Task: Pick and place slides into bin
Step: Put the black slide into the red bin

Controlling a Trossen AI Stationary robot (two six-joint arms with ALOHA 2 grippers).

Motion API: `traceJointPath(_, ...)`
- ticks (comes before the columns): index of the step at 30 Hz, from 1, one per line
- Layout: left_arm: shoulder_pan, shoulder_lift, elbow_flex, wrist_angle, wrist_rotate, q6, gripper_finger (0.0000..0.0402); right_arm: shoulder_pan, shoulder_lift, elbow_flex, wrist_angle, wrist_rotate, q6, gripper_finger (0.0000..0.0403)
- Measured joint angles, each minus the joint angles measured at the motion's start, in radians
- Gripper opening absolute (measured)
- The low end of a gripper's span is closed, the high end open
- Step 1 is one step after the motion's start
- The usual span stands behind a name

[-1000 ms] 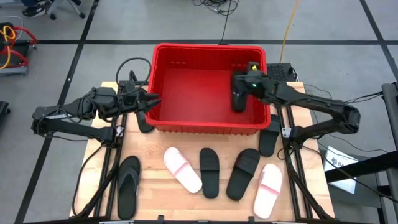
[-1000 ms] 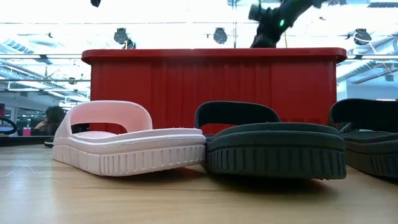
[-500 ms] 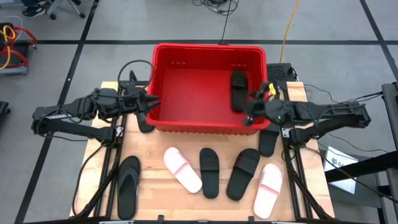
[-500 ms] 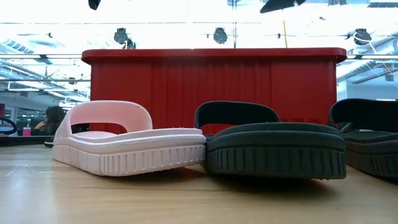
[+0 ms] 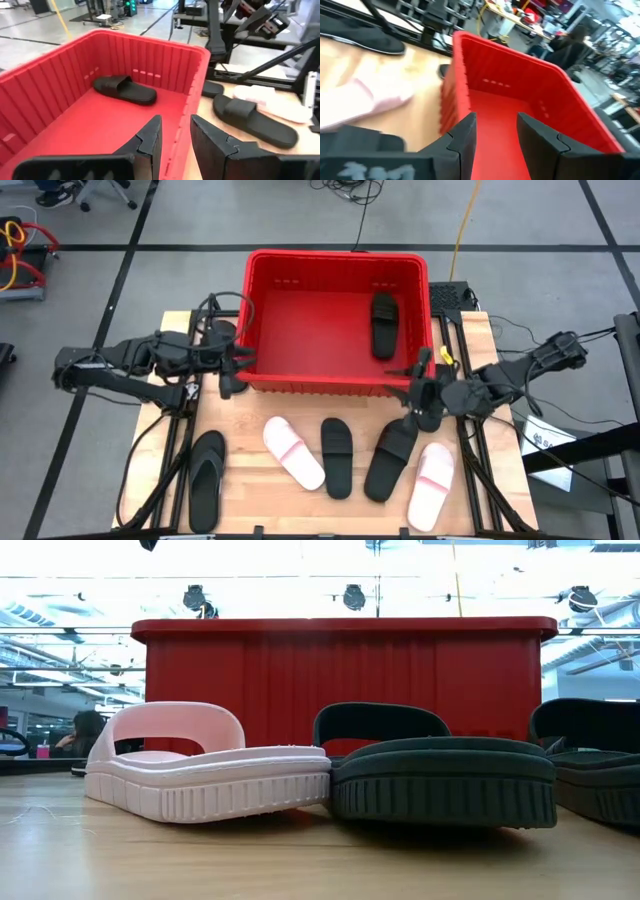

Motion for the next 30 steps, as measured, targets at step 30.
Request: traceJointPath(30,-0.132,0.000,0.000,-0.033,-0.002,-0.066,0.0097,0.239,0.000,-0.088,-0.245,-0.109,0.580,0.0001)
